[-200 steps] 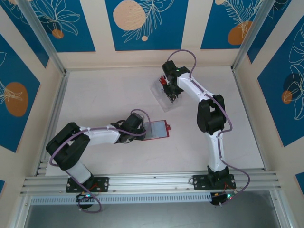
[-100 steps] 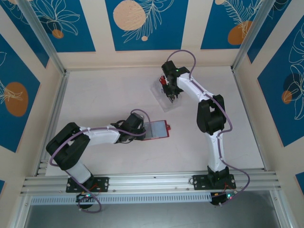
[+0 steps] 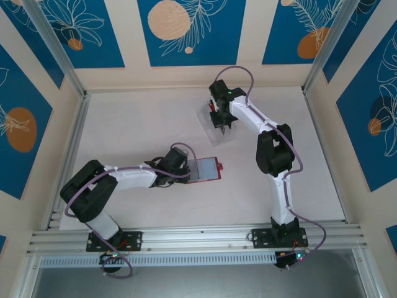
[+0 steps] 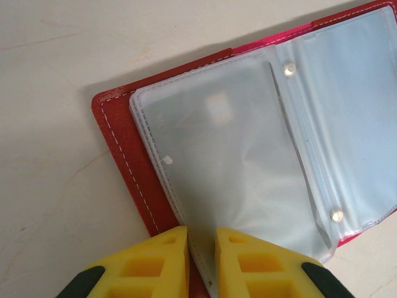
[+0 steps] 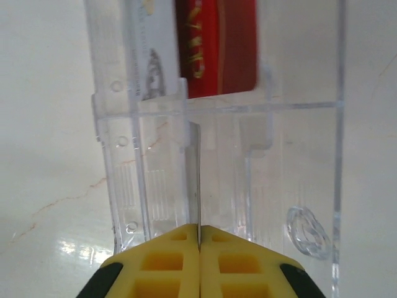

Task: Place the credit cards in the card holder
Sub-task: Pick up the credit card from the storage box.

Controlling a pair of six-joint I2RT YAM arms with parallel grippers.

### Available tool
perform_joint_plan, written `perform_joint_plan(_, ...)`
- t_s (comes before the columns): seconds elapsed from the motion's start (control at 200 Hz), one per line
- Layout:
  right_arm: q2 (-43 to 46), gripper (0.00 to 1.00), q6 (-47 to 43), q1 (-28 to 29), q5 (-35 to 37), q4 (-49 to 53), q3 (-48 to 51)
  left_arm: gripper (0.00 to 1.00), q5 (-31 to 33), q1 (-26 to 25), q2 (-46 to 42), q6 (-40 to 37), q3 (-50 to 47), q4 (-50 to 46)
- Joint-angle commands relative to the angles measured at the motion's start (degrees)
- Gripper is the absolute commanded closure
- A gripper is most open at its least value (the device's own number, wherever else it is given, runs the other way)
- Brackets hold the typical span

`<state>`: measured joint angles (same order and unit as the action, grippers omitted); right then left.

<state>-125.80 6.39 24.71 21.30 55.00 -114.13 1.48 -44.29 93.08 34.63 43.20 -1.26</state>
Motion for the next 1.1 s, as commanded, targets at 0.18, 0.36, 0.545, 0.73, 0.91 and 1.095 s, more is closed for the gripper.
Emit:
perform_joint_plan(0.18, 3.2, 0.98, -0.6, -0.9, -4.7, 3.2, -5.4, 0.84, -1.6, 0.1, 0.6, 0.2, -2.3, -4.1)
perform_joint_plan(0.36, 4.2, 1.00, -0.1, -1.3, -6.1, 5.1, -7.4, 0.84, -2.4, 0.2, -0.4, 0.0, -2.5, -3.8)
perform_joint_plan(0.545, 8.7, 1.00, 1.5, -1.1, -7.6, 4.5, -4.8, 0.83, -3.6, 0.1, -2.0, -0.6, -2.7, -3.8)
perform_joint_plan(0.73, 17.2, 1.00, 5.2, -0.2, -14.1, -1.2, 5.9, 0.83, -2.8, 0.1, -4.5, -1.0, -2.9, -4.8)
perform_joint_plan(0.91, 25.7, 1.00, 10.1, 2.0, -21.2, -10.4, 21.8, 0.82, -3.1, 0.1, -6.3, -1.5, -3.0, -5.4)
perform_joint_plan(1.095, 32.1, 1.00, 15.4, 5.3, -26.7, -23.3, 38.1, 0.82, -2.9, 0.1, -7.1, -1.9, -3.0, -5.9)
